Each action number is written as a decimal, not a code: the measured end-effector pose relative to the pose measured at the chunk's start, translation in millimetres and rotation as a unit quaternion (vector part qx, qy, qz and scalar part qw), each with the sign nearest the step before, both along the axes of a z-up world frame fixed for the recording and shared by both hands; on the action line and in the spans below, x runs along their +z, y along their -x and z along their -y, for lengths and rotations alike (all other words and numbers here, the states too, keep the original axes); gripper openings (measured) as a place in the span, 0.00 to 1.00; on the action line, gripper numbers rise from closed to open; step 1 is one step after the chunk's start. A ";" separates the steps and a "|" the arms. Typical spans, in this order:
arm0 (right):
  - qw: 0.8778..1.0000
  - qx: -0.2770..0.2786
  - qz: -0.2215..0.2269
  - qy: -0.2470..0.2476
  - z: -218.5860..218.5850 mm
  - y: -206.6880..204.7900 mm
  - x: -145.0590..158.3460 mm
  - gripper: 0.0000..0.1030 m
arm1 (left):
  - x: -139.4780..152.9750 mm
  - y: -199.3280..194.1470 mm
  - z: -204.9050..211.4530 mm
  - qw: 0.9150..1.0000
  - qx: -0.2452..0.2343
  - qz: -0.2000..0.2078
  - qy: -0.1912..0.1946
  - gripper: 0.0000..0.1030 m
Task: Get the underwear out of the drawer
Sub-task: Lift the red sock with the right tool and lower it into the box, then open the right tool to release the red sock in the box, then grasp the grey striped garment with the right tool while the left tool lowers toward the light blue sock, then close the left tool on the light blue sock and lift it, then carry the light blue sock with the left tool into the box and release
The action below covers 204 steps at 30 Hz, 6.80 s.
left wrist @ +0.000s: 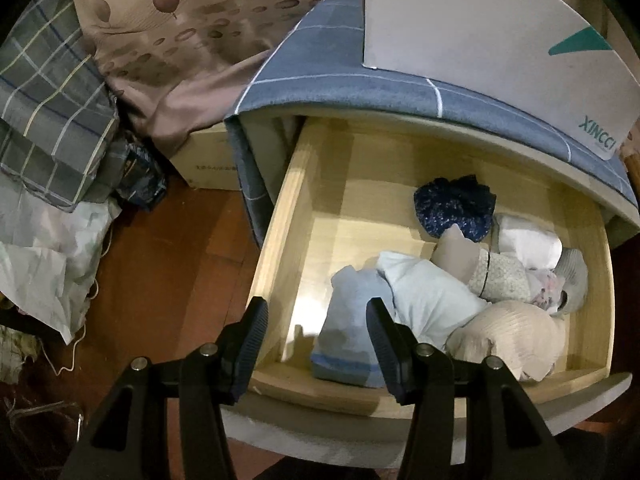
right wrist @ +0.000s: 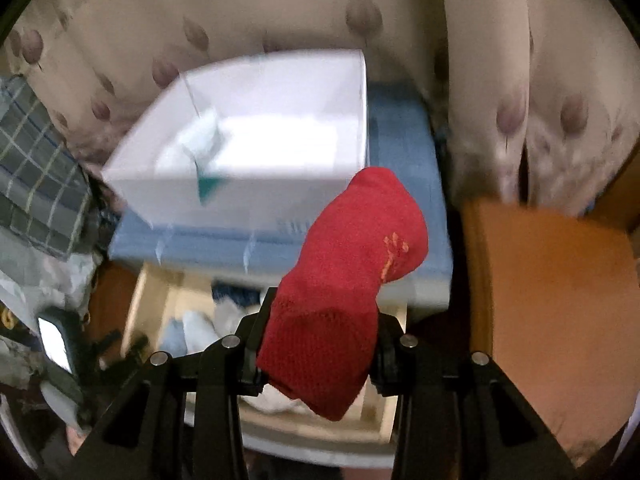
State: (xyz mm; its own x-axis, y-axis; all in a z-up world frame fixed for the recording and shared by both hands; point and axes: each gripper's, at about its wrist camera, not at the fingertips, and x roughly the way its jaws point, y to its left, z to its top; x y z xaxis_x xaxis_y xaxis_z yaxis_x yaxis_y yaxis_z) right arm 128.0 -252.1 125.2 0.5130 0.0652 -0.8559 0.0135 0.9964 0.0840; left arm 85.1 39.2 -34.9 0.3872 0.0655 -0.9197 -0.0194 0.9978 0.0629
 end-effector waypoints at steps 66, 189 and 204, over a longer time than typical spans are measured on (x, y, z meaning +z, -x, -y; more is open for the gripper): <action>0.978 0.078 -0.189 0.049 -10.3 -8.6 -159.0 0.45 | -11.3 -5.2 -9.5 0.999 0.017 -0.031 0.030 0.51; 0.966 -0.045 -0.249 0.053 -23.1 -2.3 -280.4 0.25 | -50.3 -27.8 12.3 0.979 -0.060 -0.176 0.080 0.30; 0.968 -0.064 -0.240 0.026 -6.6 23.7 -259.1 0.24 | -9.7 -28.2 4.0 0.985 -0.064 -0.135 0.089 0.30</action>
State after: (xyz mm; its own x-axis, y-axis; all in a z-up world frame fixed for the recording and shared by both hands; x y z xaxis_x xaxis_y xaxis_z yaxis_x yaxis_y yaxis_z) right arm 104.4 -245.4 -133.9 0.0554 -0.0224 -0.9982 0.1624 0.9866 -0.0131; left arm 113.3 35.2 -44.6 0.1219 -0.1397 -0.9827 0.1016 0.9866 -0.1276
